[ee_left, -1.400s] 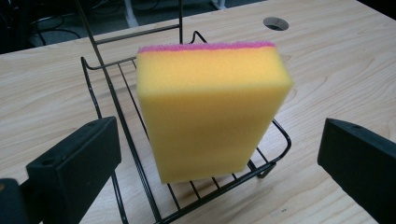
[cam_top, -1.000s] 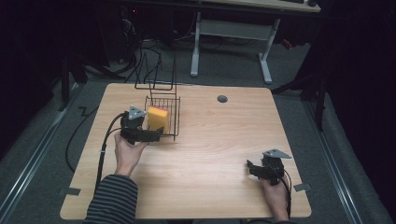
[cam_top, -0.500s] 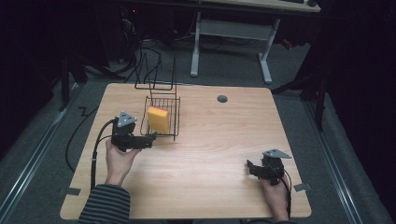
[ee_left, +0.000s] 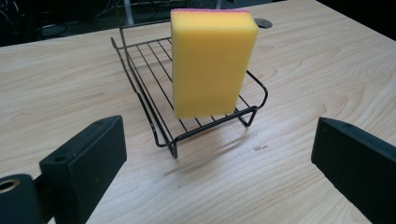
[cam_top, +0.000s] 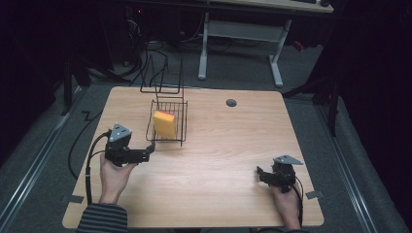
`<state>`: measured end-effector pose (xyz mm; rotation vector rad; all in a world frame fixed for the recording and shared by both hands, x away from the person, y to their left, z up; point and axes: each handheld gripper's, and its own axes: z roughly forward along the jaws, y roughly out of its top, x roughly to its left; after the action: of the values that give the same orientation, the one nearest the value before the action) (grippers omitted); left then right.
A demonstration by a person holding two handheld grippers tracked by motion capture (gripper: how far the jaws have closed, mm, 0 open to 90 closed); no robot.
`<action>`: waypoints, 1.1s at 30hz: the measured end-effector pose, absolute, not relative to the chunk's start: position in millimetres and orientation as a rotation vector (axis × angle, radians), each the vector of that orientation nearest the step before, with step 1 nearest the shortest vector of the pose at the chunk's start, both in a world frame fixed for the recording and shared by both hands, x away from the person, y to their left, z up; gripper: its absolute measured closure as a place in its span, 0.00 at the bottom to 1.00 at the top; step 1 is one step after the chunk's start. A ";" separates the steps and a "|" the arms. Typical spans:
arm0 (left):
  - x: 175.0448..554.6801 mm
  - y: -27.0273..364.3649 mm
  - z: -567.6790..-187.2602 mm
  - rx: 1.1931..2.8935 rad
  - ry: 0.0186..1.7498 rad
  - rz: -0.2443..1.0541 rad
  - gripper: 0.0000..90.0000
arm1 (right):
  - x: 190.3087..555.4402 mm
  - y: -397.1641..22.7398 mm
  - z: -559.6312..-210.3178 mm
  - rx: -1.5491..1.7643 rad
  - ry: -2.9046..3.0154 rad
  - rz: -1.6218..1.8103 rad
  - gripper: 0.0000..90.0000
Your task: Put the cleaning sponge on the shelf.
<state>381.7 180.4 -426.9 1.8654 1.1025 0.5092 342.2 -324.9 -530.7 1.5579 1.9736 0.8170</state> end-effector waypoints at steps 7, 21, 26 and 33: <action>371.5 192.3 -428.3 1.847 1.113 0.505 0.05 | 342.1 -324.9 -530.6 1.558 1.974 0.817 0.26; 356.4 210.3 -448.2 1.835 1.158 0.477 0.08 | 342.1 -324.9 -530.7 1.558 1.974 0.817 0.26; 354.1 211.7 -461.1 1.861 1.176 0.479 0.09 | 342.1 -324.9 -530.6 1.558 1.974 0.817 0.26; 353.3 214.9 -478.9 1.852 1.212 0.452 0.10 | 342.1 -324.9 -530.7 1.558 1.974 0.817 0.26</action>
<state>353.3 214.9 -478.9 1.8523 1.2117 0.4520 342.1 -324.9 -530.7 1.5578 1.9738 0.8170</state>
